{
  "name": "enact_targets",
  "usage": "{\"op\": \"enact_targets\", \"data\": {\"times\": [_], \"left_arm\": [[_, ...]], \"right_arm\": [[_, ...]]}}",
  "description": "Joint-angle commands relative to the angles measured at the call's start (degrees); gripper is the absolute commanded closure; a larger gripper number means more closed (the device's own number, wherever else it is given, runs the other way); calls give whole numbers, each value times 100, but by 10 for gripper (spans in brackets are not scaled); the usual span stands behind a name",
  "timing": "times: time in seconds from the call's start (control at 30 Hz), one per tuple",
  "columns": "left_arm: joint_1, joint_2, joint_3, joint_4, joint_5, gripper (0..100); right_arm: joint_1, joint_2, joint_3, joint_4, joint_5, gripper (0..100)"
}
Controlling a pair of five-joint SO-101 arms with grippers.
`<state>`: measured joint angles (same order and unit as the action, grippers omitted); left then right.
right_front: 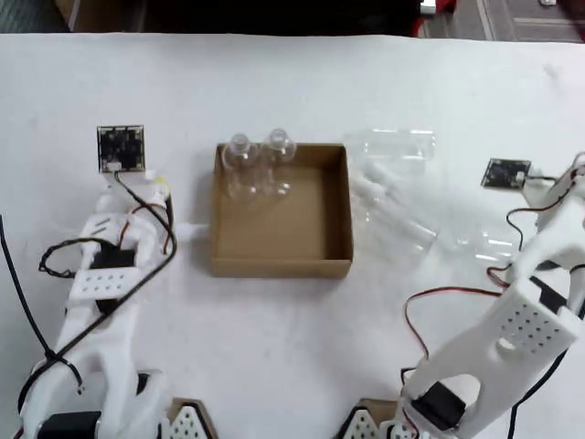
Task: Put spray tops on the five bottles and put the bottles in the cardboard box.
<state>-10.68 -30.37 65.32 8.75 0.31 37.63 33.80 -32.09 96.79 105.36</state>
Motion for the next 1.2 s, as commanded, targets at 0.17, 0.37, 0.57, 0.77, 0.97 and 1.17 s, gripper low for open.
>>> {"op": "enact_targets", "data": {"times": [0.17,0.37,0.57,0.77,0.97,1.17], "left_arm": [[57,-22,-158,-176,-53,980],[57,-22,-149,-176,-53,980],[57,-22,-141,-176,-53,980],[57,-22,-158,-176,-53,980],[57,-22,-158,-176,-53,980],[57,-22,-158,-176,-53,980]], "right_arm": [[-910,-1947,1196,189,9,743],[-1692,-2651,2708,-347,-281,744],[-1815,-2563,3771,-1736,-273,744],[-1807,-2334,4053,-2132,-264,744],[-1736,-1859,3991,-2527,-264,744],[-1499,-1727,3982,-2809,-264,746]]}}
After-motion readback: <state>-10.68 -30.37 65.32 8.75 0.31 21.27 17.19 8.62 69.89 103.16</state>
